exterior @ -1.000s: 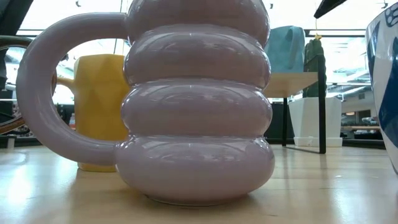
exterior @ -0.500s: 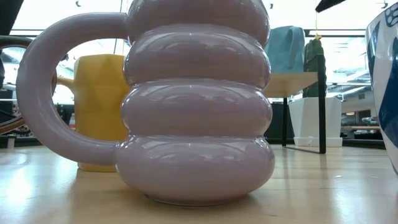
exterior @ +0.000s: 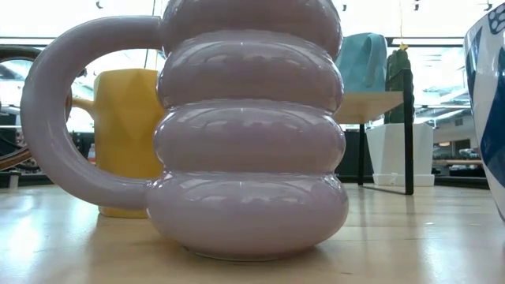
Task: Place coffee mugs
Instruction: Put the yellow mug on the shelf
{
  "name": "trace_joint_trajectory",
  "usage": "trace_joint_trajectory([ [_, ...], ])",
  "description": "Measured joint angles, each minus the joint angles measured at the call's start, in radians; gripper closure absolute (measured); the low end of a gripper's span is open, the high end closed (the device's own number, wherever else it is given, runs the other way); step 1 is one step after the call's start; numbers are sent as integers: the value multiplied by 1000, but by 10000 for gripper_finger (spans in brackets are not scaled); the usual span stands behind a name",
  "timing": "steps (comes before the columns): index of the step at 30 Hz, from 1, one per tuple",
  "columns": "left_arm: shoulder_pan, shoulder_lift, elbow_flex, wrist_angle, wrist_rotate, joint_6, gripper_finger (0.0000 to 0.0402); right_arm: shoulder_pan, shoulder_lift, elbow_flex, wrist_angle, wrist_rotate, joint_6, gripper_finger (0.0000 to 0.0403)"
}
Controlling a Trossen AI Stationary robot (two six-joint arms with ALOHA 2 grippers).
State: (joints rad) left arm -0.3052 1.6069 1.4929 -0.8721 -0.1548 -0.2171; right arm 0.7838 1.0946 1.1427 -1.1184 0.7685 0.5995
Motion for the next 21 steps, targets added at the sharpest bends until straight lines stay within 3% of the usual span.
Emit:
trace_joint_trajectory([
  [12,-68,8,-176,9,7,-516,258,30,0,0,49,5,-24,173],
  [17,-67,9,-258,111,79,-592,258,30,0,0,52,5,-27,173],
  [21,-67,9,-298,135,81,-617,258,30,0,0,52,5,-27,173],
])
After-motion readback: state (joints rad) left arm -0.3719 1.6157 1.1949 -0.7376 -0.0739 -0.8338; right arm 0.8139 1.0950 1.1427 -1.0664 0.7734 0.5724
